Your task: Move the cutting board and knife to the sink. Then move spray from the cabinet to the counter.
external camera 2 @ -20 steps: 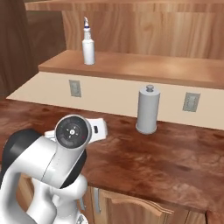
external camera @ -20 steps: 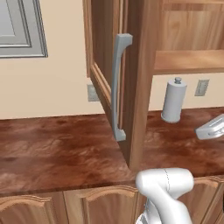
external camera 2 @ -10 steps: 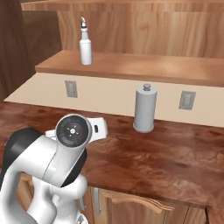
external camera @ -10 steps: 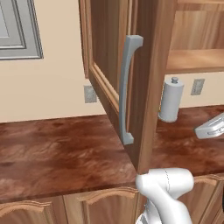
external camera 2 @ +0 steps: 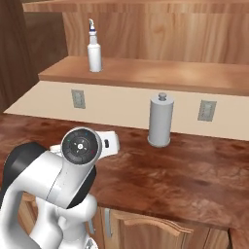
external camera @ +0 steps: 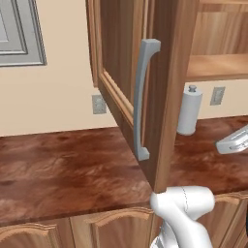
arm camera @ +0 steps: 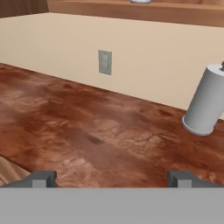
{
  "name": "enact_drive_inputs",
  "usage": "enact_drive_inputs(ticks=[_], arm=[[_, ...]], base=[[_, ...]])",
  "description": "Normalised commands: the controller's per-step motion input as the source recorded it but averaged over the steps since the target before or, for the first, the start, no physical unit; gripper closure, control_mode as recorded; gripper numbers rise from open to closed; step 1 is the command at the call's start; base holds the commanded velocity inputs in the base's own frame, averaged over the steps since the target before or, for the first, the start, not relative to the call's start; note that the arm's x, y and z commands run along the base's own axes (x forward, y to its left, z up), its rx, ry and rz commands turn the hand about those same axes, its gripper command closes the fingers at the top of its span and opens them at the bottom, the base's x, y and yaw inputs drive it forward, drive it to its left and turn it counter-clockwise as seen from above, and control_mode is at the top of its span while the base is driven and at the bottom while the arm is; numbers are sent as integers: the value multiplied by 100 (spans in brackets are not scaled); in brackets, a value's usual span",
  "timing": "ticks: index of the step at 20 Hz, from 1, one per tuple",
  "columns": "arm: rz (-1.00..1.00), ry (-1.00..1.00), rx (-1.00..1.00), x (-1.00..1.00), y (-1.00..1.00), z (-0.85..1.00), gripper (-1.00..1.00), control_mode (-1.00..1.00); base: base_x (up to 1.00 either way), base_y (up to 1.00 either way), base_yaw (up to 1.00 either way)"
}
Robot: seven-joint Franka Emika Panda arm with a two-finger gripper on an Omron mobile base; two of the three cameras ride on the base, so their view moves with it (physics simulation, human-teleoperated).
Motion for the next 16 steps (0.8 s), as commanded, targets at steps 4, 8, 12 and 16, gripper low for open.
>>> enact_drive_inputs(ticks=[4,8,12,16], arm=[[0,0,0,0,0,0,-100,100],[0,0,0,0,0,0,-100,100],[0,0,0,0,0,0,-100,100],[0,0,0,0,0,0,-100,100]], base=[[0,0,0],[0,0,1],[0,0,1],[0,0,0]])
